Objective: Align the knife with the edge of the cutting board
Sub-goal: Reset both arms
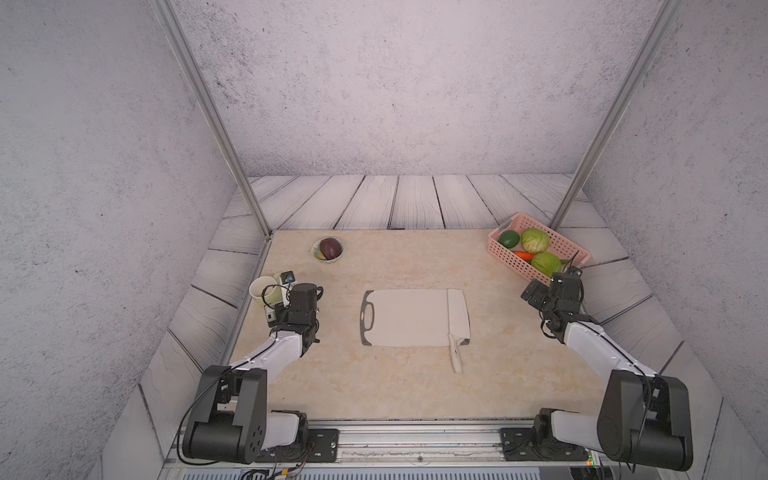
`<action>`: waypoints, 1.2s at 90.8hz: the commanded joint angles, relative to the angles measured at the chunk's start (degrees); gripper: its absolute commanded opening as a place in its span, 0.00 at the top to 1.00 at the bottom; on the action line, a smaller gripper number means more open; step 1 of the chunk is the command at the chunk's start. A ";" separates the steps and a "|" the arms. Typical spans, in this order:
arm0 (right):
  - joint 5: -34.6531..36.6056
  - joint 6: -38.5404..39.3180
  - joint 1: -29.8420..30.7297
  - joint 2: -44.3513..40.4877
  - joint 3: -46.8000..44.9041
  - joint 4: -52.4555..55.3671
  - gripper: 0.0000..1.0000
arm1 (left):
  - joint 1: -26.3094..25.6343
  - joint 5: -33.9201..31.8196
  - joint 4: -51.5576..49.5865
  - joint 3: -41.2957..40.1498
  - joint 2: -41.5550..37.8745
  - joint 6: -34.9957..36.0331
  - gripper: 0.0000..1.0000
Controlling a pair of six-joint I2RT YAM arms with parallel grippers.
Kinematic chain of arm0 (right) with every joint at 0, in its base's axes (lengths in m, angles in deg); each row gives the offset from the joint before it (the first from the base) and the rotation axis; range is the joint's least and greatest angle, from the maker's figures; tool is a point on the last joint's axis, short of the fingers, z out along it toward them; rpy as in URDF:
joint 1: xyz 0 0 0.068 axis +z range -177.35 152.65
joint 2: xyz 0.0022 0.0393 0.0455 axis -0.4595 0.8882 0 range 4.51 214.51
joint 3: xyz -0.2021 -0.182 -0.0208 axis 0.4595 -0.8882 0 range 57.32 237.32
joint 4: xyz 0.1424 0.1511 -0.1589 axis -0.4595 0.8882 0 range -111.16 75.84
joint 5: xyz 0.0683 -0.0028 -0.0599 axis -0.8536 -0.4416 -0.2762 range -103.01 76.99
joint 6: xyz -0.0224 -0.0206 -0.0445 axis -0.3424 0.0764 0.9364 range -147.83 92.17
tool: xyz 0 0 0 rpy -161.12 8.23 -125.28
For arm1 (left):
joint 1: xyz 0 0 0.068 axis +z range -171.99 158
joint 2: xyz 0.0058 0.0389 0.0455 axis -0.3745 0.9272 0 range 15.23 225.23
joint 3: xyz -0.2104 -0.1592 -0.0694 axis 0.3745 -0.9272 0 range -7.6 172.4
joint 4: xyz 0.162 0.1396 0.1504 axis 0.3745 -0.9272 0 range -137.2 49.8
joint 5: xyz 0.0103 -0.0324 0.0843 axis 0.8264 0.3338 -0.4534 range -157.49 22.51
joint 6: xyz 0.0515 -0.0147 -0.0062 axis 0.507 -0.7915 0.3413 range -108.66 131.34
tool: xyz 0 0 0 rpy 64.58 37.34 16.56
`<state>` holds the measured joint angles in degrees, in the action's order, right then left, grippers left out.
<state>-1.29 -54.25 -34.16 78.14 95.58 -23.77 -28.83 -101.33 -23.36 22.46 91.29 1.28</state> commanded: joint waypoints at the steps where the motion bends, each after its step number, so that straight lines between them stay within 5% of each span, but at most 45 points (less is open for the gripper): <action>1: 2.21 2.23 -0.30 0.49 -2.17 -5.59 0.01 | 0.74 4.88 11.07 -2.37 0.68 5.40 0.02; 40: 1.11 8.82 -0.27 2.94 -9.46 -22.05 0.01 | 3.47 18.13 33.74 -9.01 7.23 8.16 0.02; 57: -1.93 11.56 -0.23 6.62 -13.35 -33.24 0.01 | 5.67 21.73 34.28 -7.99 10.56 6.71 0.02; 84: -7.13 19.46 3.83 8.76 -13.58 -37.05 0.01 | 6.68 28.21 25.41 -2.87 11.83 8.22 0.02; 92: -7.69 22.90 6.52 16.12 -16.25 -51.75 0.01 | 6.74 28.22 25.37 -2.86 11.79 8.23 0.02; 99: -6.19 22.40 6.81 13.84 -12.94 -38.10 0.01 | 6.74 28.17 25.40 -2.82 11.84 8.22 0.02; 109: -5.86 22.90 6.83 16.22 -14.20 -46.49 0.01 | 6.73 28.19 25.45 -2.97 11.67 8.22 0.02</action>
<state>-7.67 -33.35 -27.15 93.46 81.44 -64.82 -22.68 -73.95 2.74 18.92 103.35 8.97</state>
